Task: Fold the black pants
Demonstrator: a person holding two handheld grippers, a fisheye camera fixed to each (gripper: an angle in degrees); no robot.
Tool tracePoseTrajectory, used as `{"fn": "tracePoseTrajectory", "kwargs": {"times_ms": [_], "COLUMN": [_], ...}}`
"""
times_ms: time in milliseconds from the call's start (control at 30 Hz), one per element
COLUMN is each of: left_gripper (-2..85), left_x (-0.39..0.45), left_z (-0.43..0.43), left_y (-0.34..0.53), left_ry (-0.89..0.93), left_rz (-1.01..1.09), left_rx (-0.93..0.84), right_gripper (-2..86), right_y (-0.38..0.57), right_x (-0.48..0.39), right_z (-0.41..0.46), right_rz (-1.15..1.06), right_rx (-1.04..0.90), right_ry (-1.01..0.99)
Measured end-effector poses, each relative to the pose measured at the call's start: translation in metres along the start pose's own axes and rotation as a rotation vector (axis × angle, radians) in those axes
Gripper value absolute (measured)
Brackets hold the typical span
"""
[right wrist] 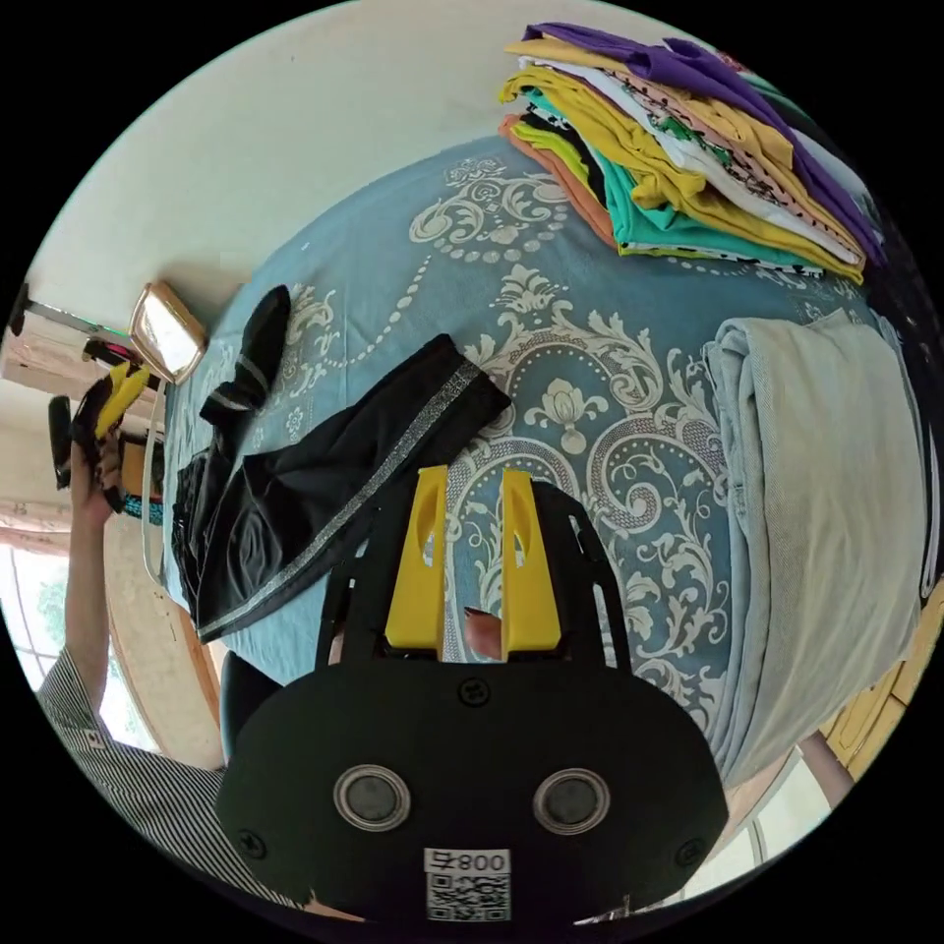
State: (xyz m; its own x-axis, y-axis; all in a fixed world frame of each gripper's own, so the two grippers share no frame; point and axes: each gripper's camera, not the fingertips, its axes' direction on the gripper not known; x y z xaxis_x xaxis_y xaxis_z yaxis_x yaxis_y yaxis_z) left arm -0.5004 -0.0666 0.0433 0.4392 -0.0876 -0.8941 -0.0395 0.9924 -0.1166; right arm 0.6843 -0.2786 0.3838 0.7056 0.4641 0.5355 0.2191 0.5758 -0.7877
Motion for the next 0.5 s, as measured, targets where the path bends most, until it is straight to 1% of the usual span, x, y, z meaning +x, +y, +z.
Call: {"fn": "tracePoseTrajectory", "kwargs": {"times_ms": [67,167,233,300,367,433,500], "left_gripper": [12.4,12.3,11.8,10.2,8.2,5.5,3.1], "left_x": [-0.015,-0.023,-0.02,-0.016,-0.017,-0.017,-0.015], "left_z": [-0.015,-0.036,-0.034,-0.02,-0.013,-0.012,-0.02], "left_y": [0.038,0.105,0.142,0.177,0.19,0.194,0.192], "left_ry": [0.01,-0.088,-0.143,-0.217,-0.275,-0.319,-0.313], "left_rz": [-0.05,-0.101,-0.106,-0.08,-0.102,-0.089,-0.077], "left_rx": [-0.025,-0.099,-0.211,-0.364,-0.41,-0.426,-0.443], "right_gripper": [9.3,8.9,7.9,6.1,2.1,1.1,0.5], "right_y": [-0.009,-0.015,-0.018,-0.021,-0.023,-0.022,-0.018], "right_x": [0.017,0.036,0.043,0.05,0.055,0.057,0.058], "right_z": [0.0,0.002,0.001,0.001,-0.001,-0.01,-0.027], "right_rz": [0.061,0.141,0.172,0.196,0.204,0.202,0.177], "right_rx": [0.014,0.029,0.045,0.041,0.03,0.029,0.044], "right_ry": [-0.067,-0.147,-0.172,-0.179,-0.215,-0.23,-0.235]}}
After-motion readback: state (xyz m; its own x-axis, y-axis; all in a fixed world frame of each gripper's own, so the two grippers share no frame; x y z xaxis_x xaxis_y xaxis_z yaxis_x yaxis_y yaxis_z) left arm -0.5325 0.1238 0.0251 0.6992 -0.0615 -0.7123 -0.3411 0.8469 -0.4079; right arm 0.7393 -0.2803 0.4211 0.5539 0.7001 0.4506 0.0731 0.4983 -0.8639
